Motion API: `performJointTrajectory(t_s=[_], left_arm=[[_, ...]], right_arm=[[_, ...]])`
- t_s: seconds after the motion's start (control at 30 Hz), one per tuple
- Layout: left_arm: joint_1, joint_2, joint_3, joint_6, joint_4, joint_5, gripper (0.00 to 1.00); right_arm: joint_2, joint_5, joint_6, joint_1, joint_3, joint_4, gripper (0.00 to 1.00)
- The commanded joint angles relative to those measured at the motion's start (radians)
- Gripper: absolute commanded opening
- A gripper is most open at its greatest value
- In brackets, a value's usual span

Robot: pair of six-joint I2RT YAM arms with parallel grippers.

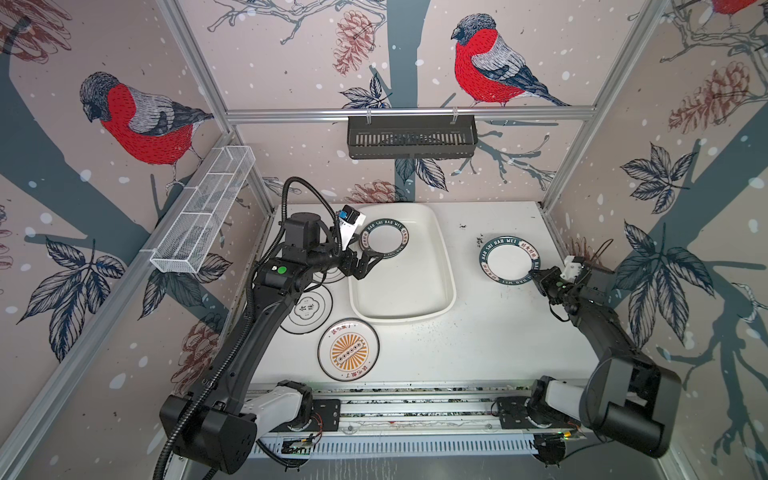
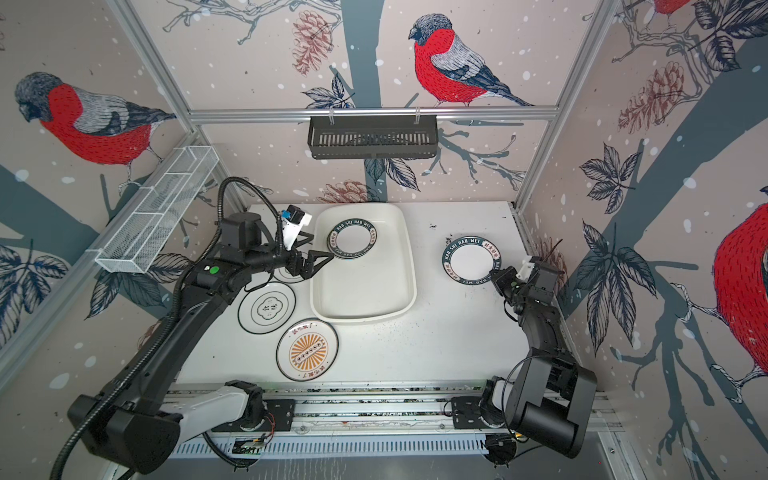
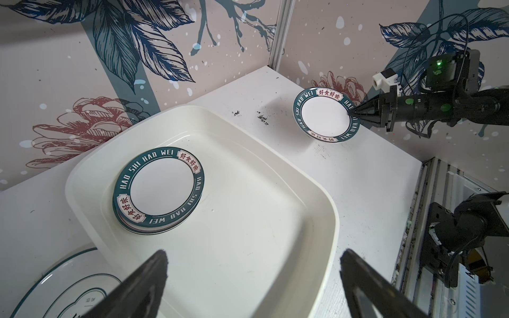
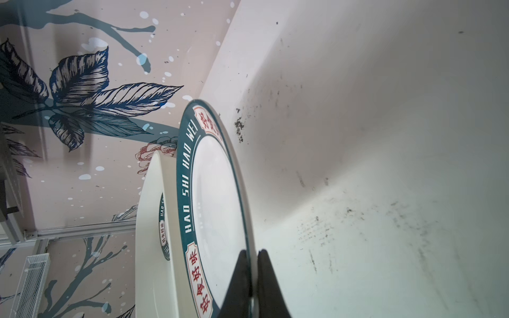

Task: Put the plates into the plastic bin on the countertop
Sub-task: 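Tilt the green-rimmed plate up on edge with the right gripper, then lift the green-rimmed plate over the tray rim with the right gripper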

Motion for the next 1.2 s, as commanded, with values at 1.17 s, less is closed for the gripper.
performJointTrajectory(t_s=[1.17], left_arm=[[0.004, 0.024, 0.061, -0.036, 0.041, 0.02, 0.97]], right_arm=[[0.559, 0.255, 0.149, 0.782, 0.646, 0.137, 0.07]])
